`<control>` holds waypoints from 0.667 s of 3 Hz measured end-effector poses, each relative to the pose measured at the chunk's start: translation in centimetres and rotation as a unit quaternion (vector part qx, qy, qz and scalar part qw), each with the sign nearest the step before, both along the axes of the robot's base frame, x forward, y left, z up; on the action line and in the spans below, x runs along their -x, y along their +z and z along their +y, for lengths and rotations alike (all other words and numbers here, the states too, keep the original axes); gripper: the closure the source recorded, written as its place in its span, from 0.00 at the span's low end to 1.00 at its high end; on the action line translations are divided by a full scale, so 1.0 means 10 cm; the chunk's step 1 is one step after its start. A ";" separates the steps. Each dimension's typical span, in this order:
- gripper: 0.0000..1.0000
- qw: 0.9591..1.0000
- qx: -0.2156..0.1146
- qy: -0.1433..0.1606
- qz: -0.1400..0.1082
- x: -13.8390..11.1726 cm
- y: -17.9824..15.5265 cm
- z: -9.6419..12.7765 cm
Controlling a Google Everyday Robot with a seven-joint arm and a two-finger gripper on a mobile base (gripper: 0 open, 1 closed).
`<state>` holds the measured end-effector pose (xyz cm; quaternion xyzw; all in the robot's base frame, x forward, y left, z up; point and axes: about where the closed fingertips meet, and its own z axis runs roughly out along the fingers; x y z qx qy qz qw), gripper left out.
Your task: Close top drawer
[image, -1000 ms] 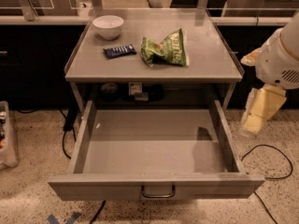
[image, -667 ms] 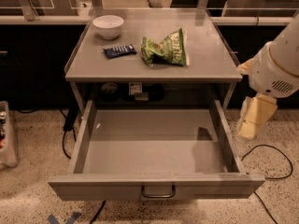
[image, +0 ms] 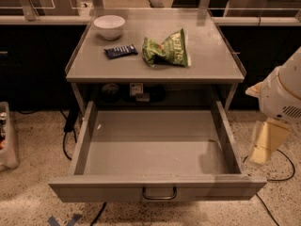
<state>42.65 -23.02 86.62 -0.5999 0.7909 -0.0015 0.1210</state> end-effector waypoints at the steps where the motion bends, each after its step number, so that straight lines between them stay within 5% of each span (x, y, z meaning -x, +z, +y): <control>1: 0.00 1.000 0.000 0.000 -0.002 0.00 0.01 0.00; 2: 0.00 1.000 0.008 0.009 -0.010 0.06 -0.11 0.03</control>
Offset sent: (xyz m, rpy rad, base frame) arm -0.0138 0.0068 -0.0330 -0.0385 -0.0382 0.0439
